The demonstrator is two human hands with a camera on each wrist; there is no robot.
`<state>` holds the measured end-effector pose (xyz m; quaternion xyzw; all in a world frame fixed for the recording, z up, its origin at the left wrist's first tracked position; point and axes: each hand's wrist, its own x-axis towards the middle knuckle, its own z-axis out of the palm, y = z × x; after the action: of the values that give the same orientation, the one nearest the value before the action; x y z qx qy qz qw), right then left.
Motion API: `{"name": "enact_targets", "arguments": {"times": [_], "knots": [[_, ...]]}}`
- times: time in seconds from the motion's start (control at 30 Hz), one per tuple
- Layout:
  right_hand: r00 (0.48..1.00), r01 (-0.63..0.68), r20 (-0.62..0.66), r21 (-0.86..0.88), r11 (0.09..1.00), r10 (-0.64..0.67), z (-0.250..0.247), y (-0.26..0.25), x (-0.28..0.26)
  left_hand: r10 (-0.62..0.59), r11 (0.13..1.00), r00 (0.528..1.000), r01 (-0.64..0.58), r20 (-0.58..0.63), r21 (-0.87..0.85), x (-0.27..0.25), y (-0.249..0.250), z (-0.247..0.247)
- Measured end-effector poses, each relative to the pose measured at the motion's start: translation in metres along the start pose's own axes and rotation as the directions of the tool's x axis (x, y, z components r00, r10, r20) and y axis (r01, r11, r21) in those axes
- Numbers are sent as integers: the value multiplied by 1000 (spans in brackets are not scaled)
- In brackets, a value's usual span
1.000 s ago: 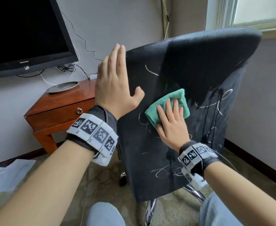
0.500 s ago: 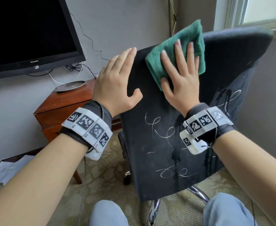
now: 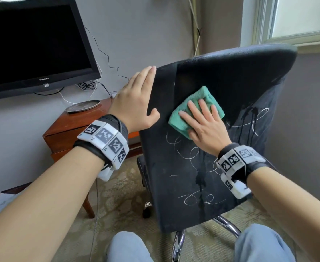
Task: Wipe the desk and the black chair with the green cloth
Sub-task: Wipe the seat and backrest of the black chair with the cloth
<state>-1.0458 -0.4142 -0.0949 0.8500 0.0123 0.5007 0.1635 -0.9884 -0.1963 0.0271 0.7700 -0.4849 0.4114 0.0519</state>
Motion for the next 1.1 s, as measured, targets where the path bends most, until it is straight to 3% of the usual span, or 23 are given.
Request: {"name": "enact_targets", "arguments": {"times": [0.1, 0.23, 0.37, 0.53, 0.63, 0.77, 0.87, 0.97, 1.03, 1.1], "knots": [[986, -64, -147, 79, 995, 75, -27, 2, 44, -26, 998, 999, 24, -31, -55, 0, 5, -2], [961, -152, -200, 190, 970, 190, -54, -9, 93, -126, 979, 992, 120, -25, -164, 2, 5, -4], [960, -120, -233, 151, 981, 153, -39, -20, 85, -208, 940, 978, 204, 14, -274, -1, -2, -3], [993, 108, -50, -32, 994, -110, 3, -15, 19, -194, 956, 975, 213, 111, -203, -14, -1, -2], [994, 99, 51, -52, 994, -96, 13, -22, -10, -169, 972, 973, 191, 160, -139, -20, 1, -2], [993, 98, 64, -48, 994, -95, 5, -23, 0, -158, 971, 973, 184, 167, -154, -27, -1, -3], [995, 95, -35, -23, 995, -96, -13, -20, 33, -152, 962, 980, 177, 127, -209, -26, -4, -4], [984, -19, -178, 45, 999, 27, -40, -28, 78, -194, 936, 979, 206, 68, -285, -23, -4, -2], [973, -97, -197, 141, 985, 124, -54, -38, 105, -227, 910, 973, 223, 29, -349, -22, -5, -2], [968, -81, -221, 189, 979, 122, -57, -44, 120, -258, 875, 966, 244, 22, -418, -20, -8, -4]]}}
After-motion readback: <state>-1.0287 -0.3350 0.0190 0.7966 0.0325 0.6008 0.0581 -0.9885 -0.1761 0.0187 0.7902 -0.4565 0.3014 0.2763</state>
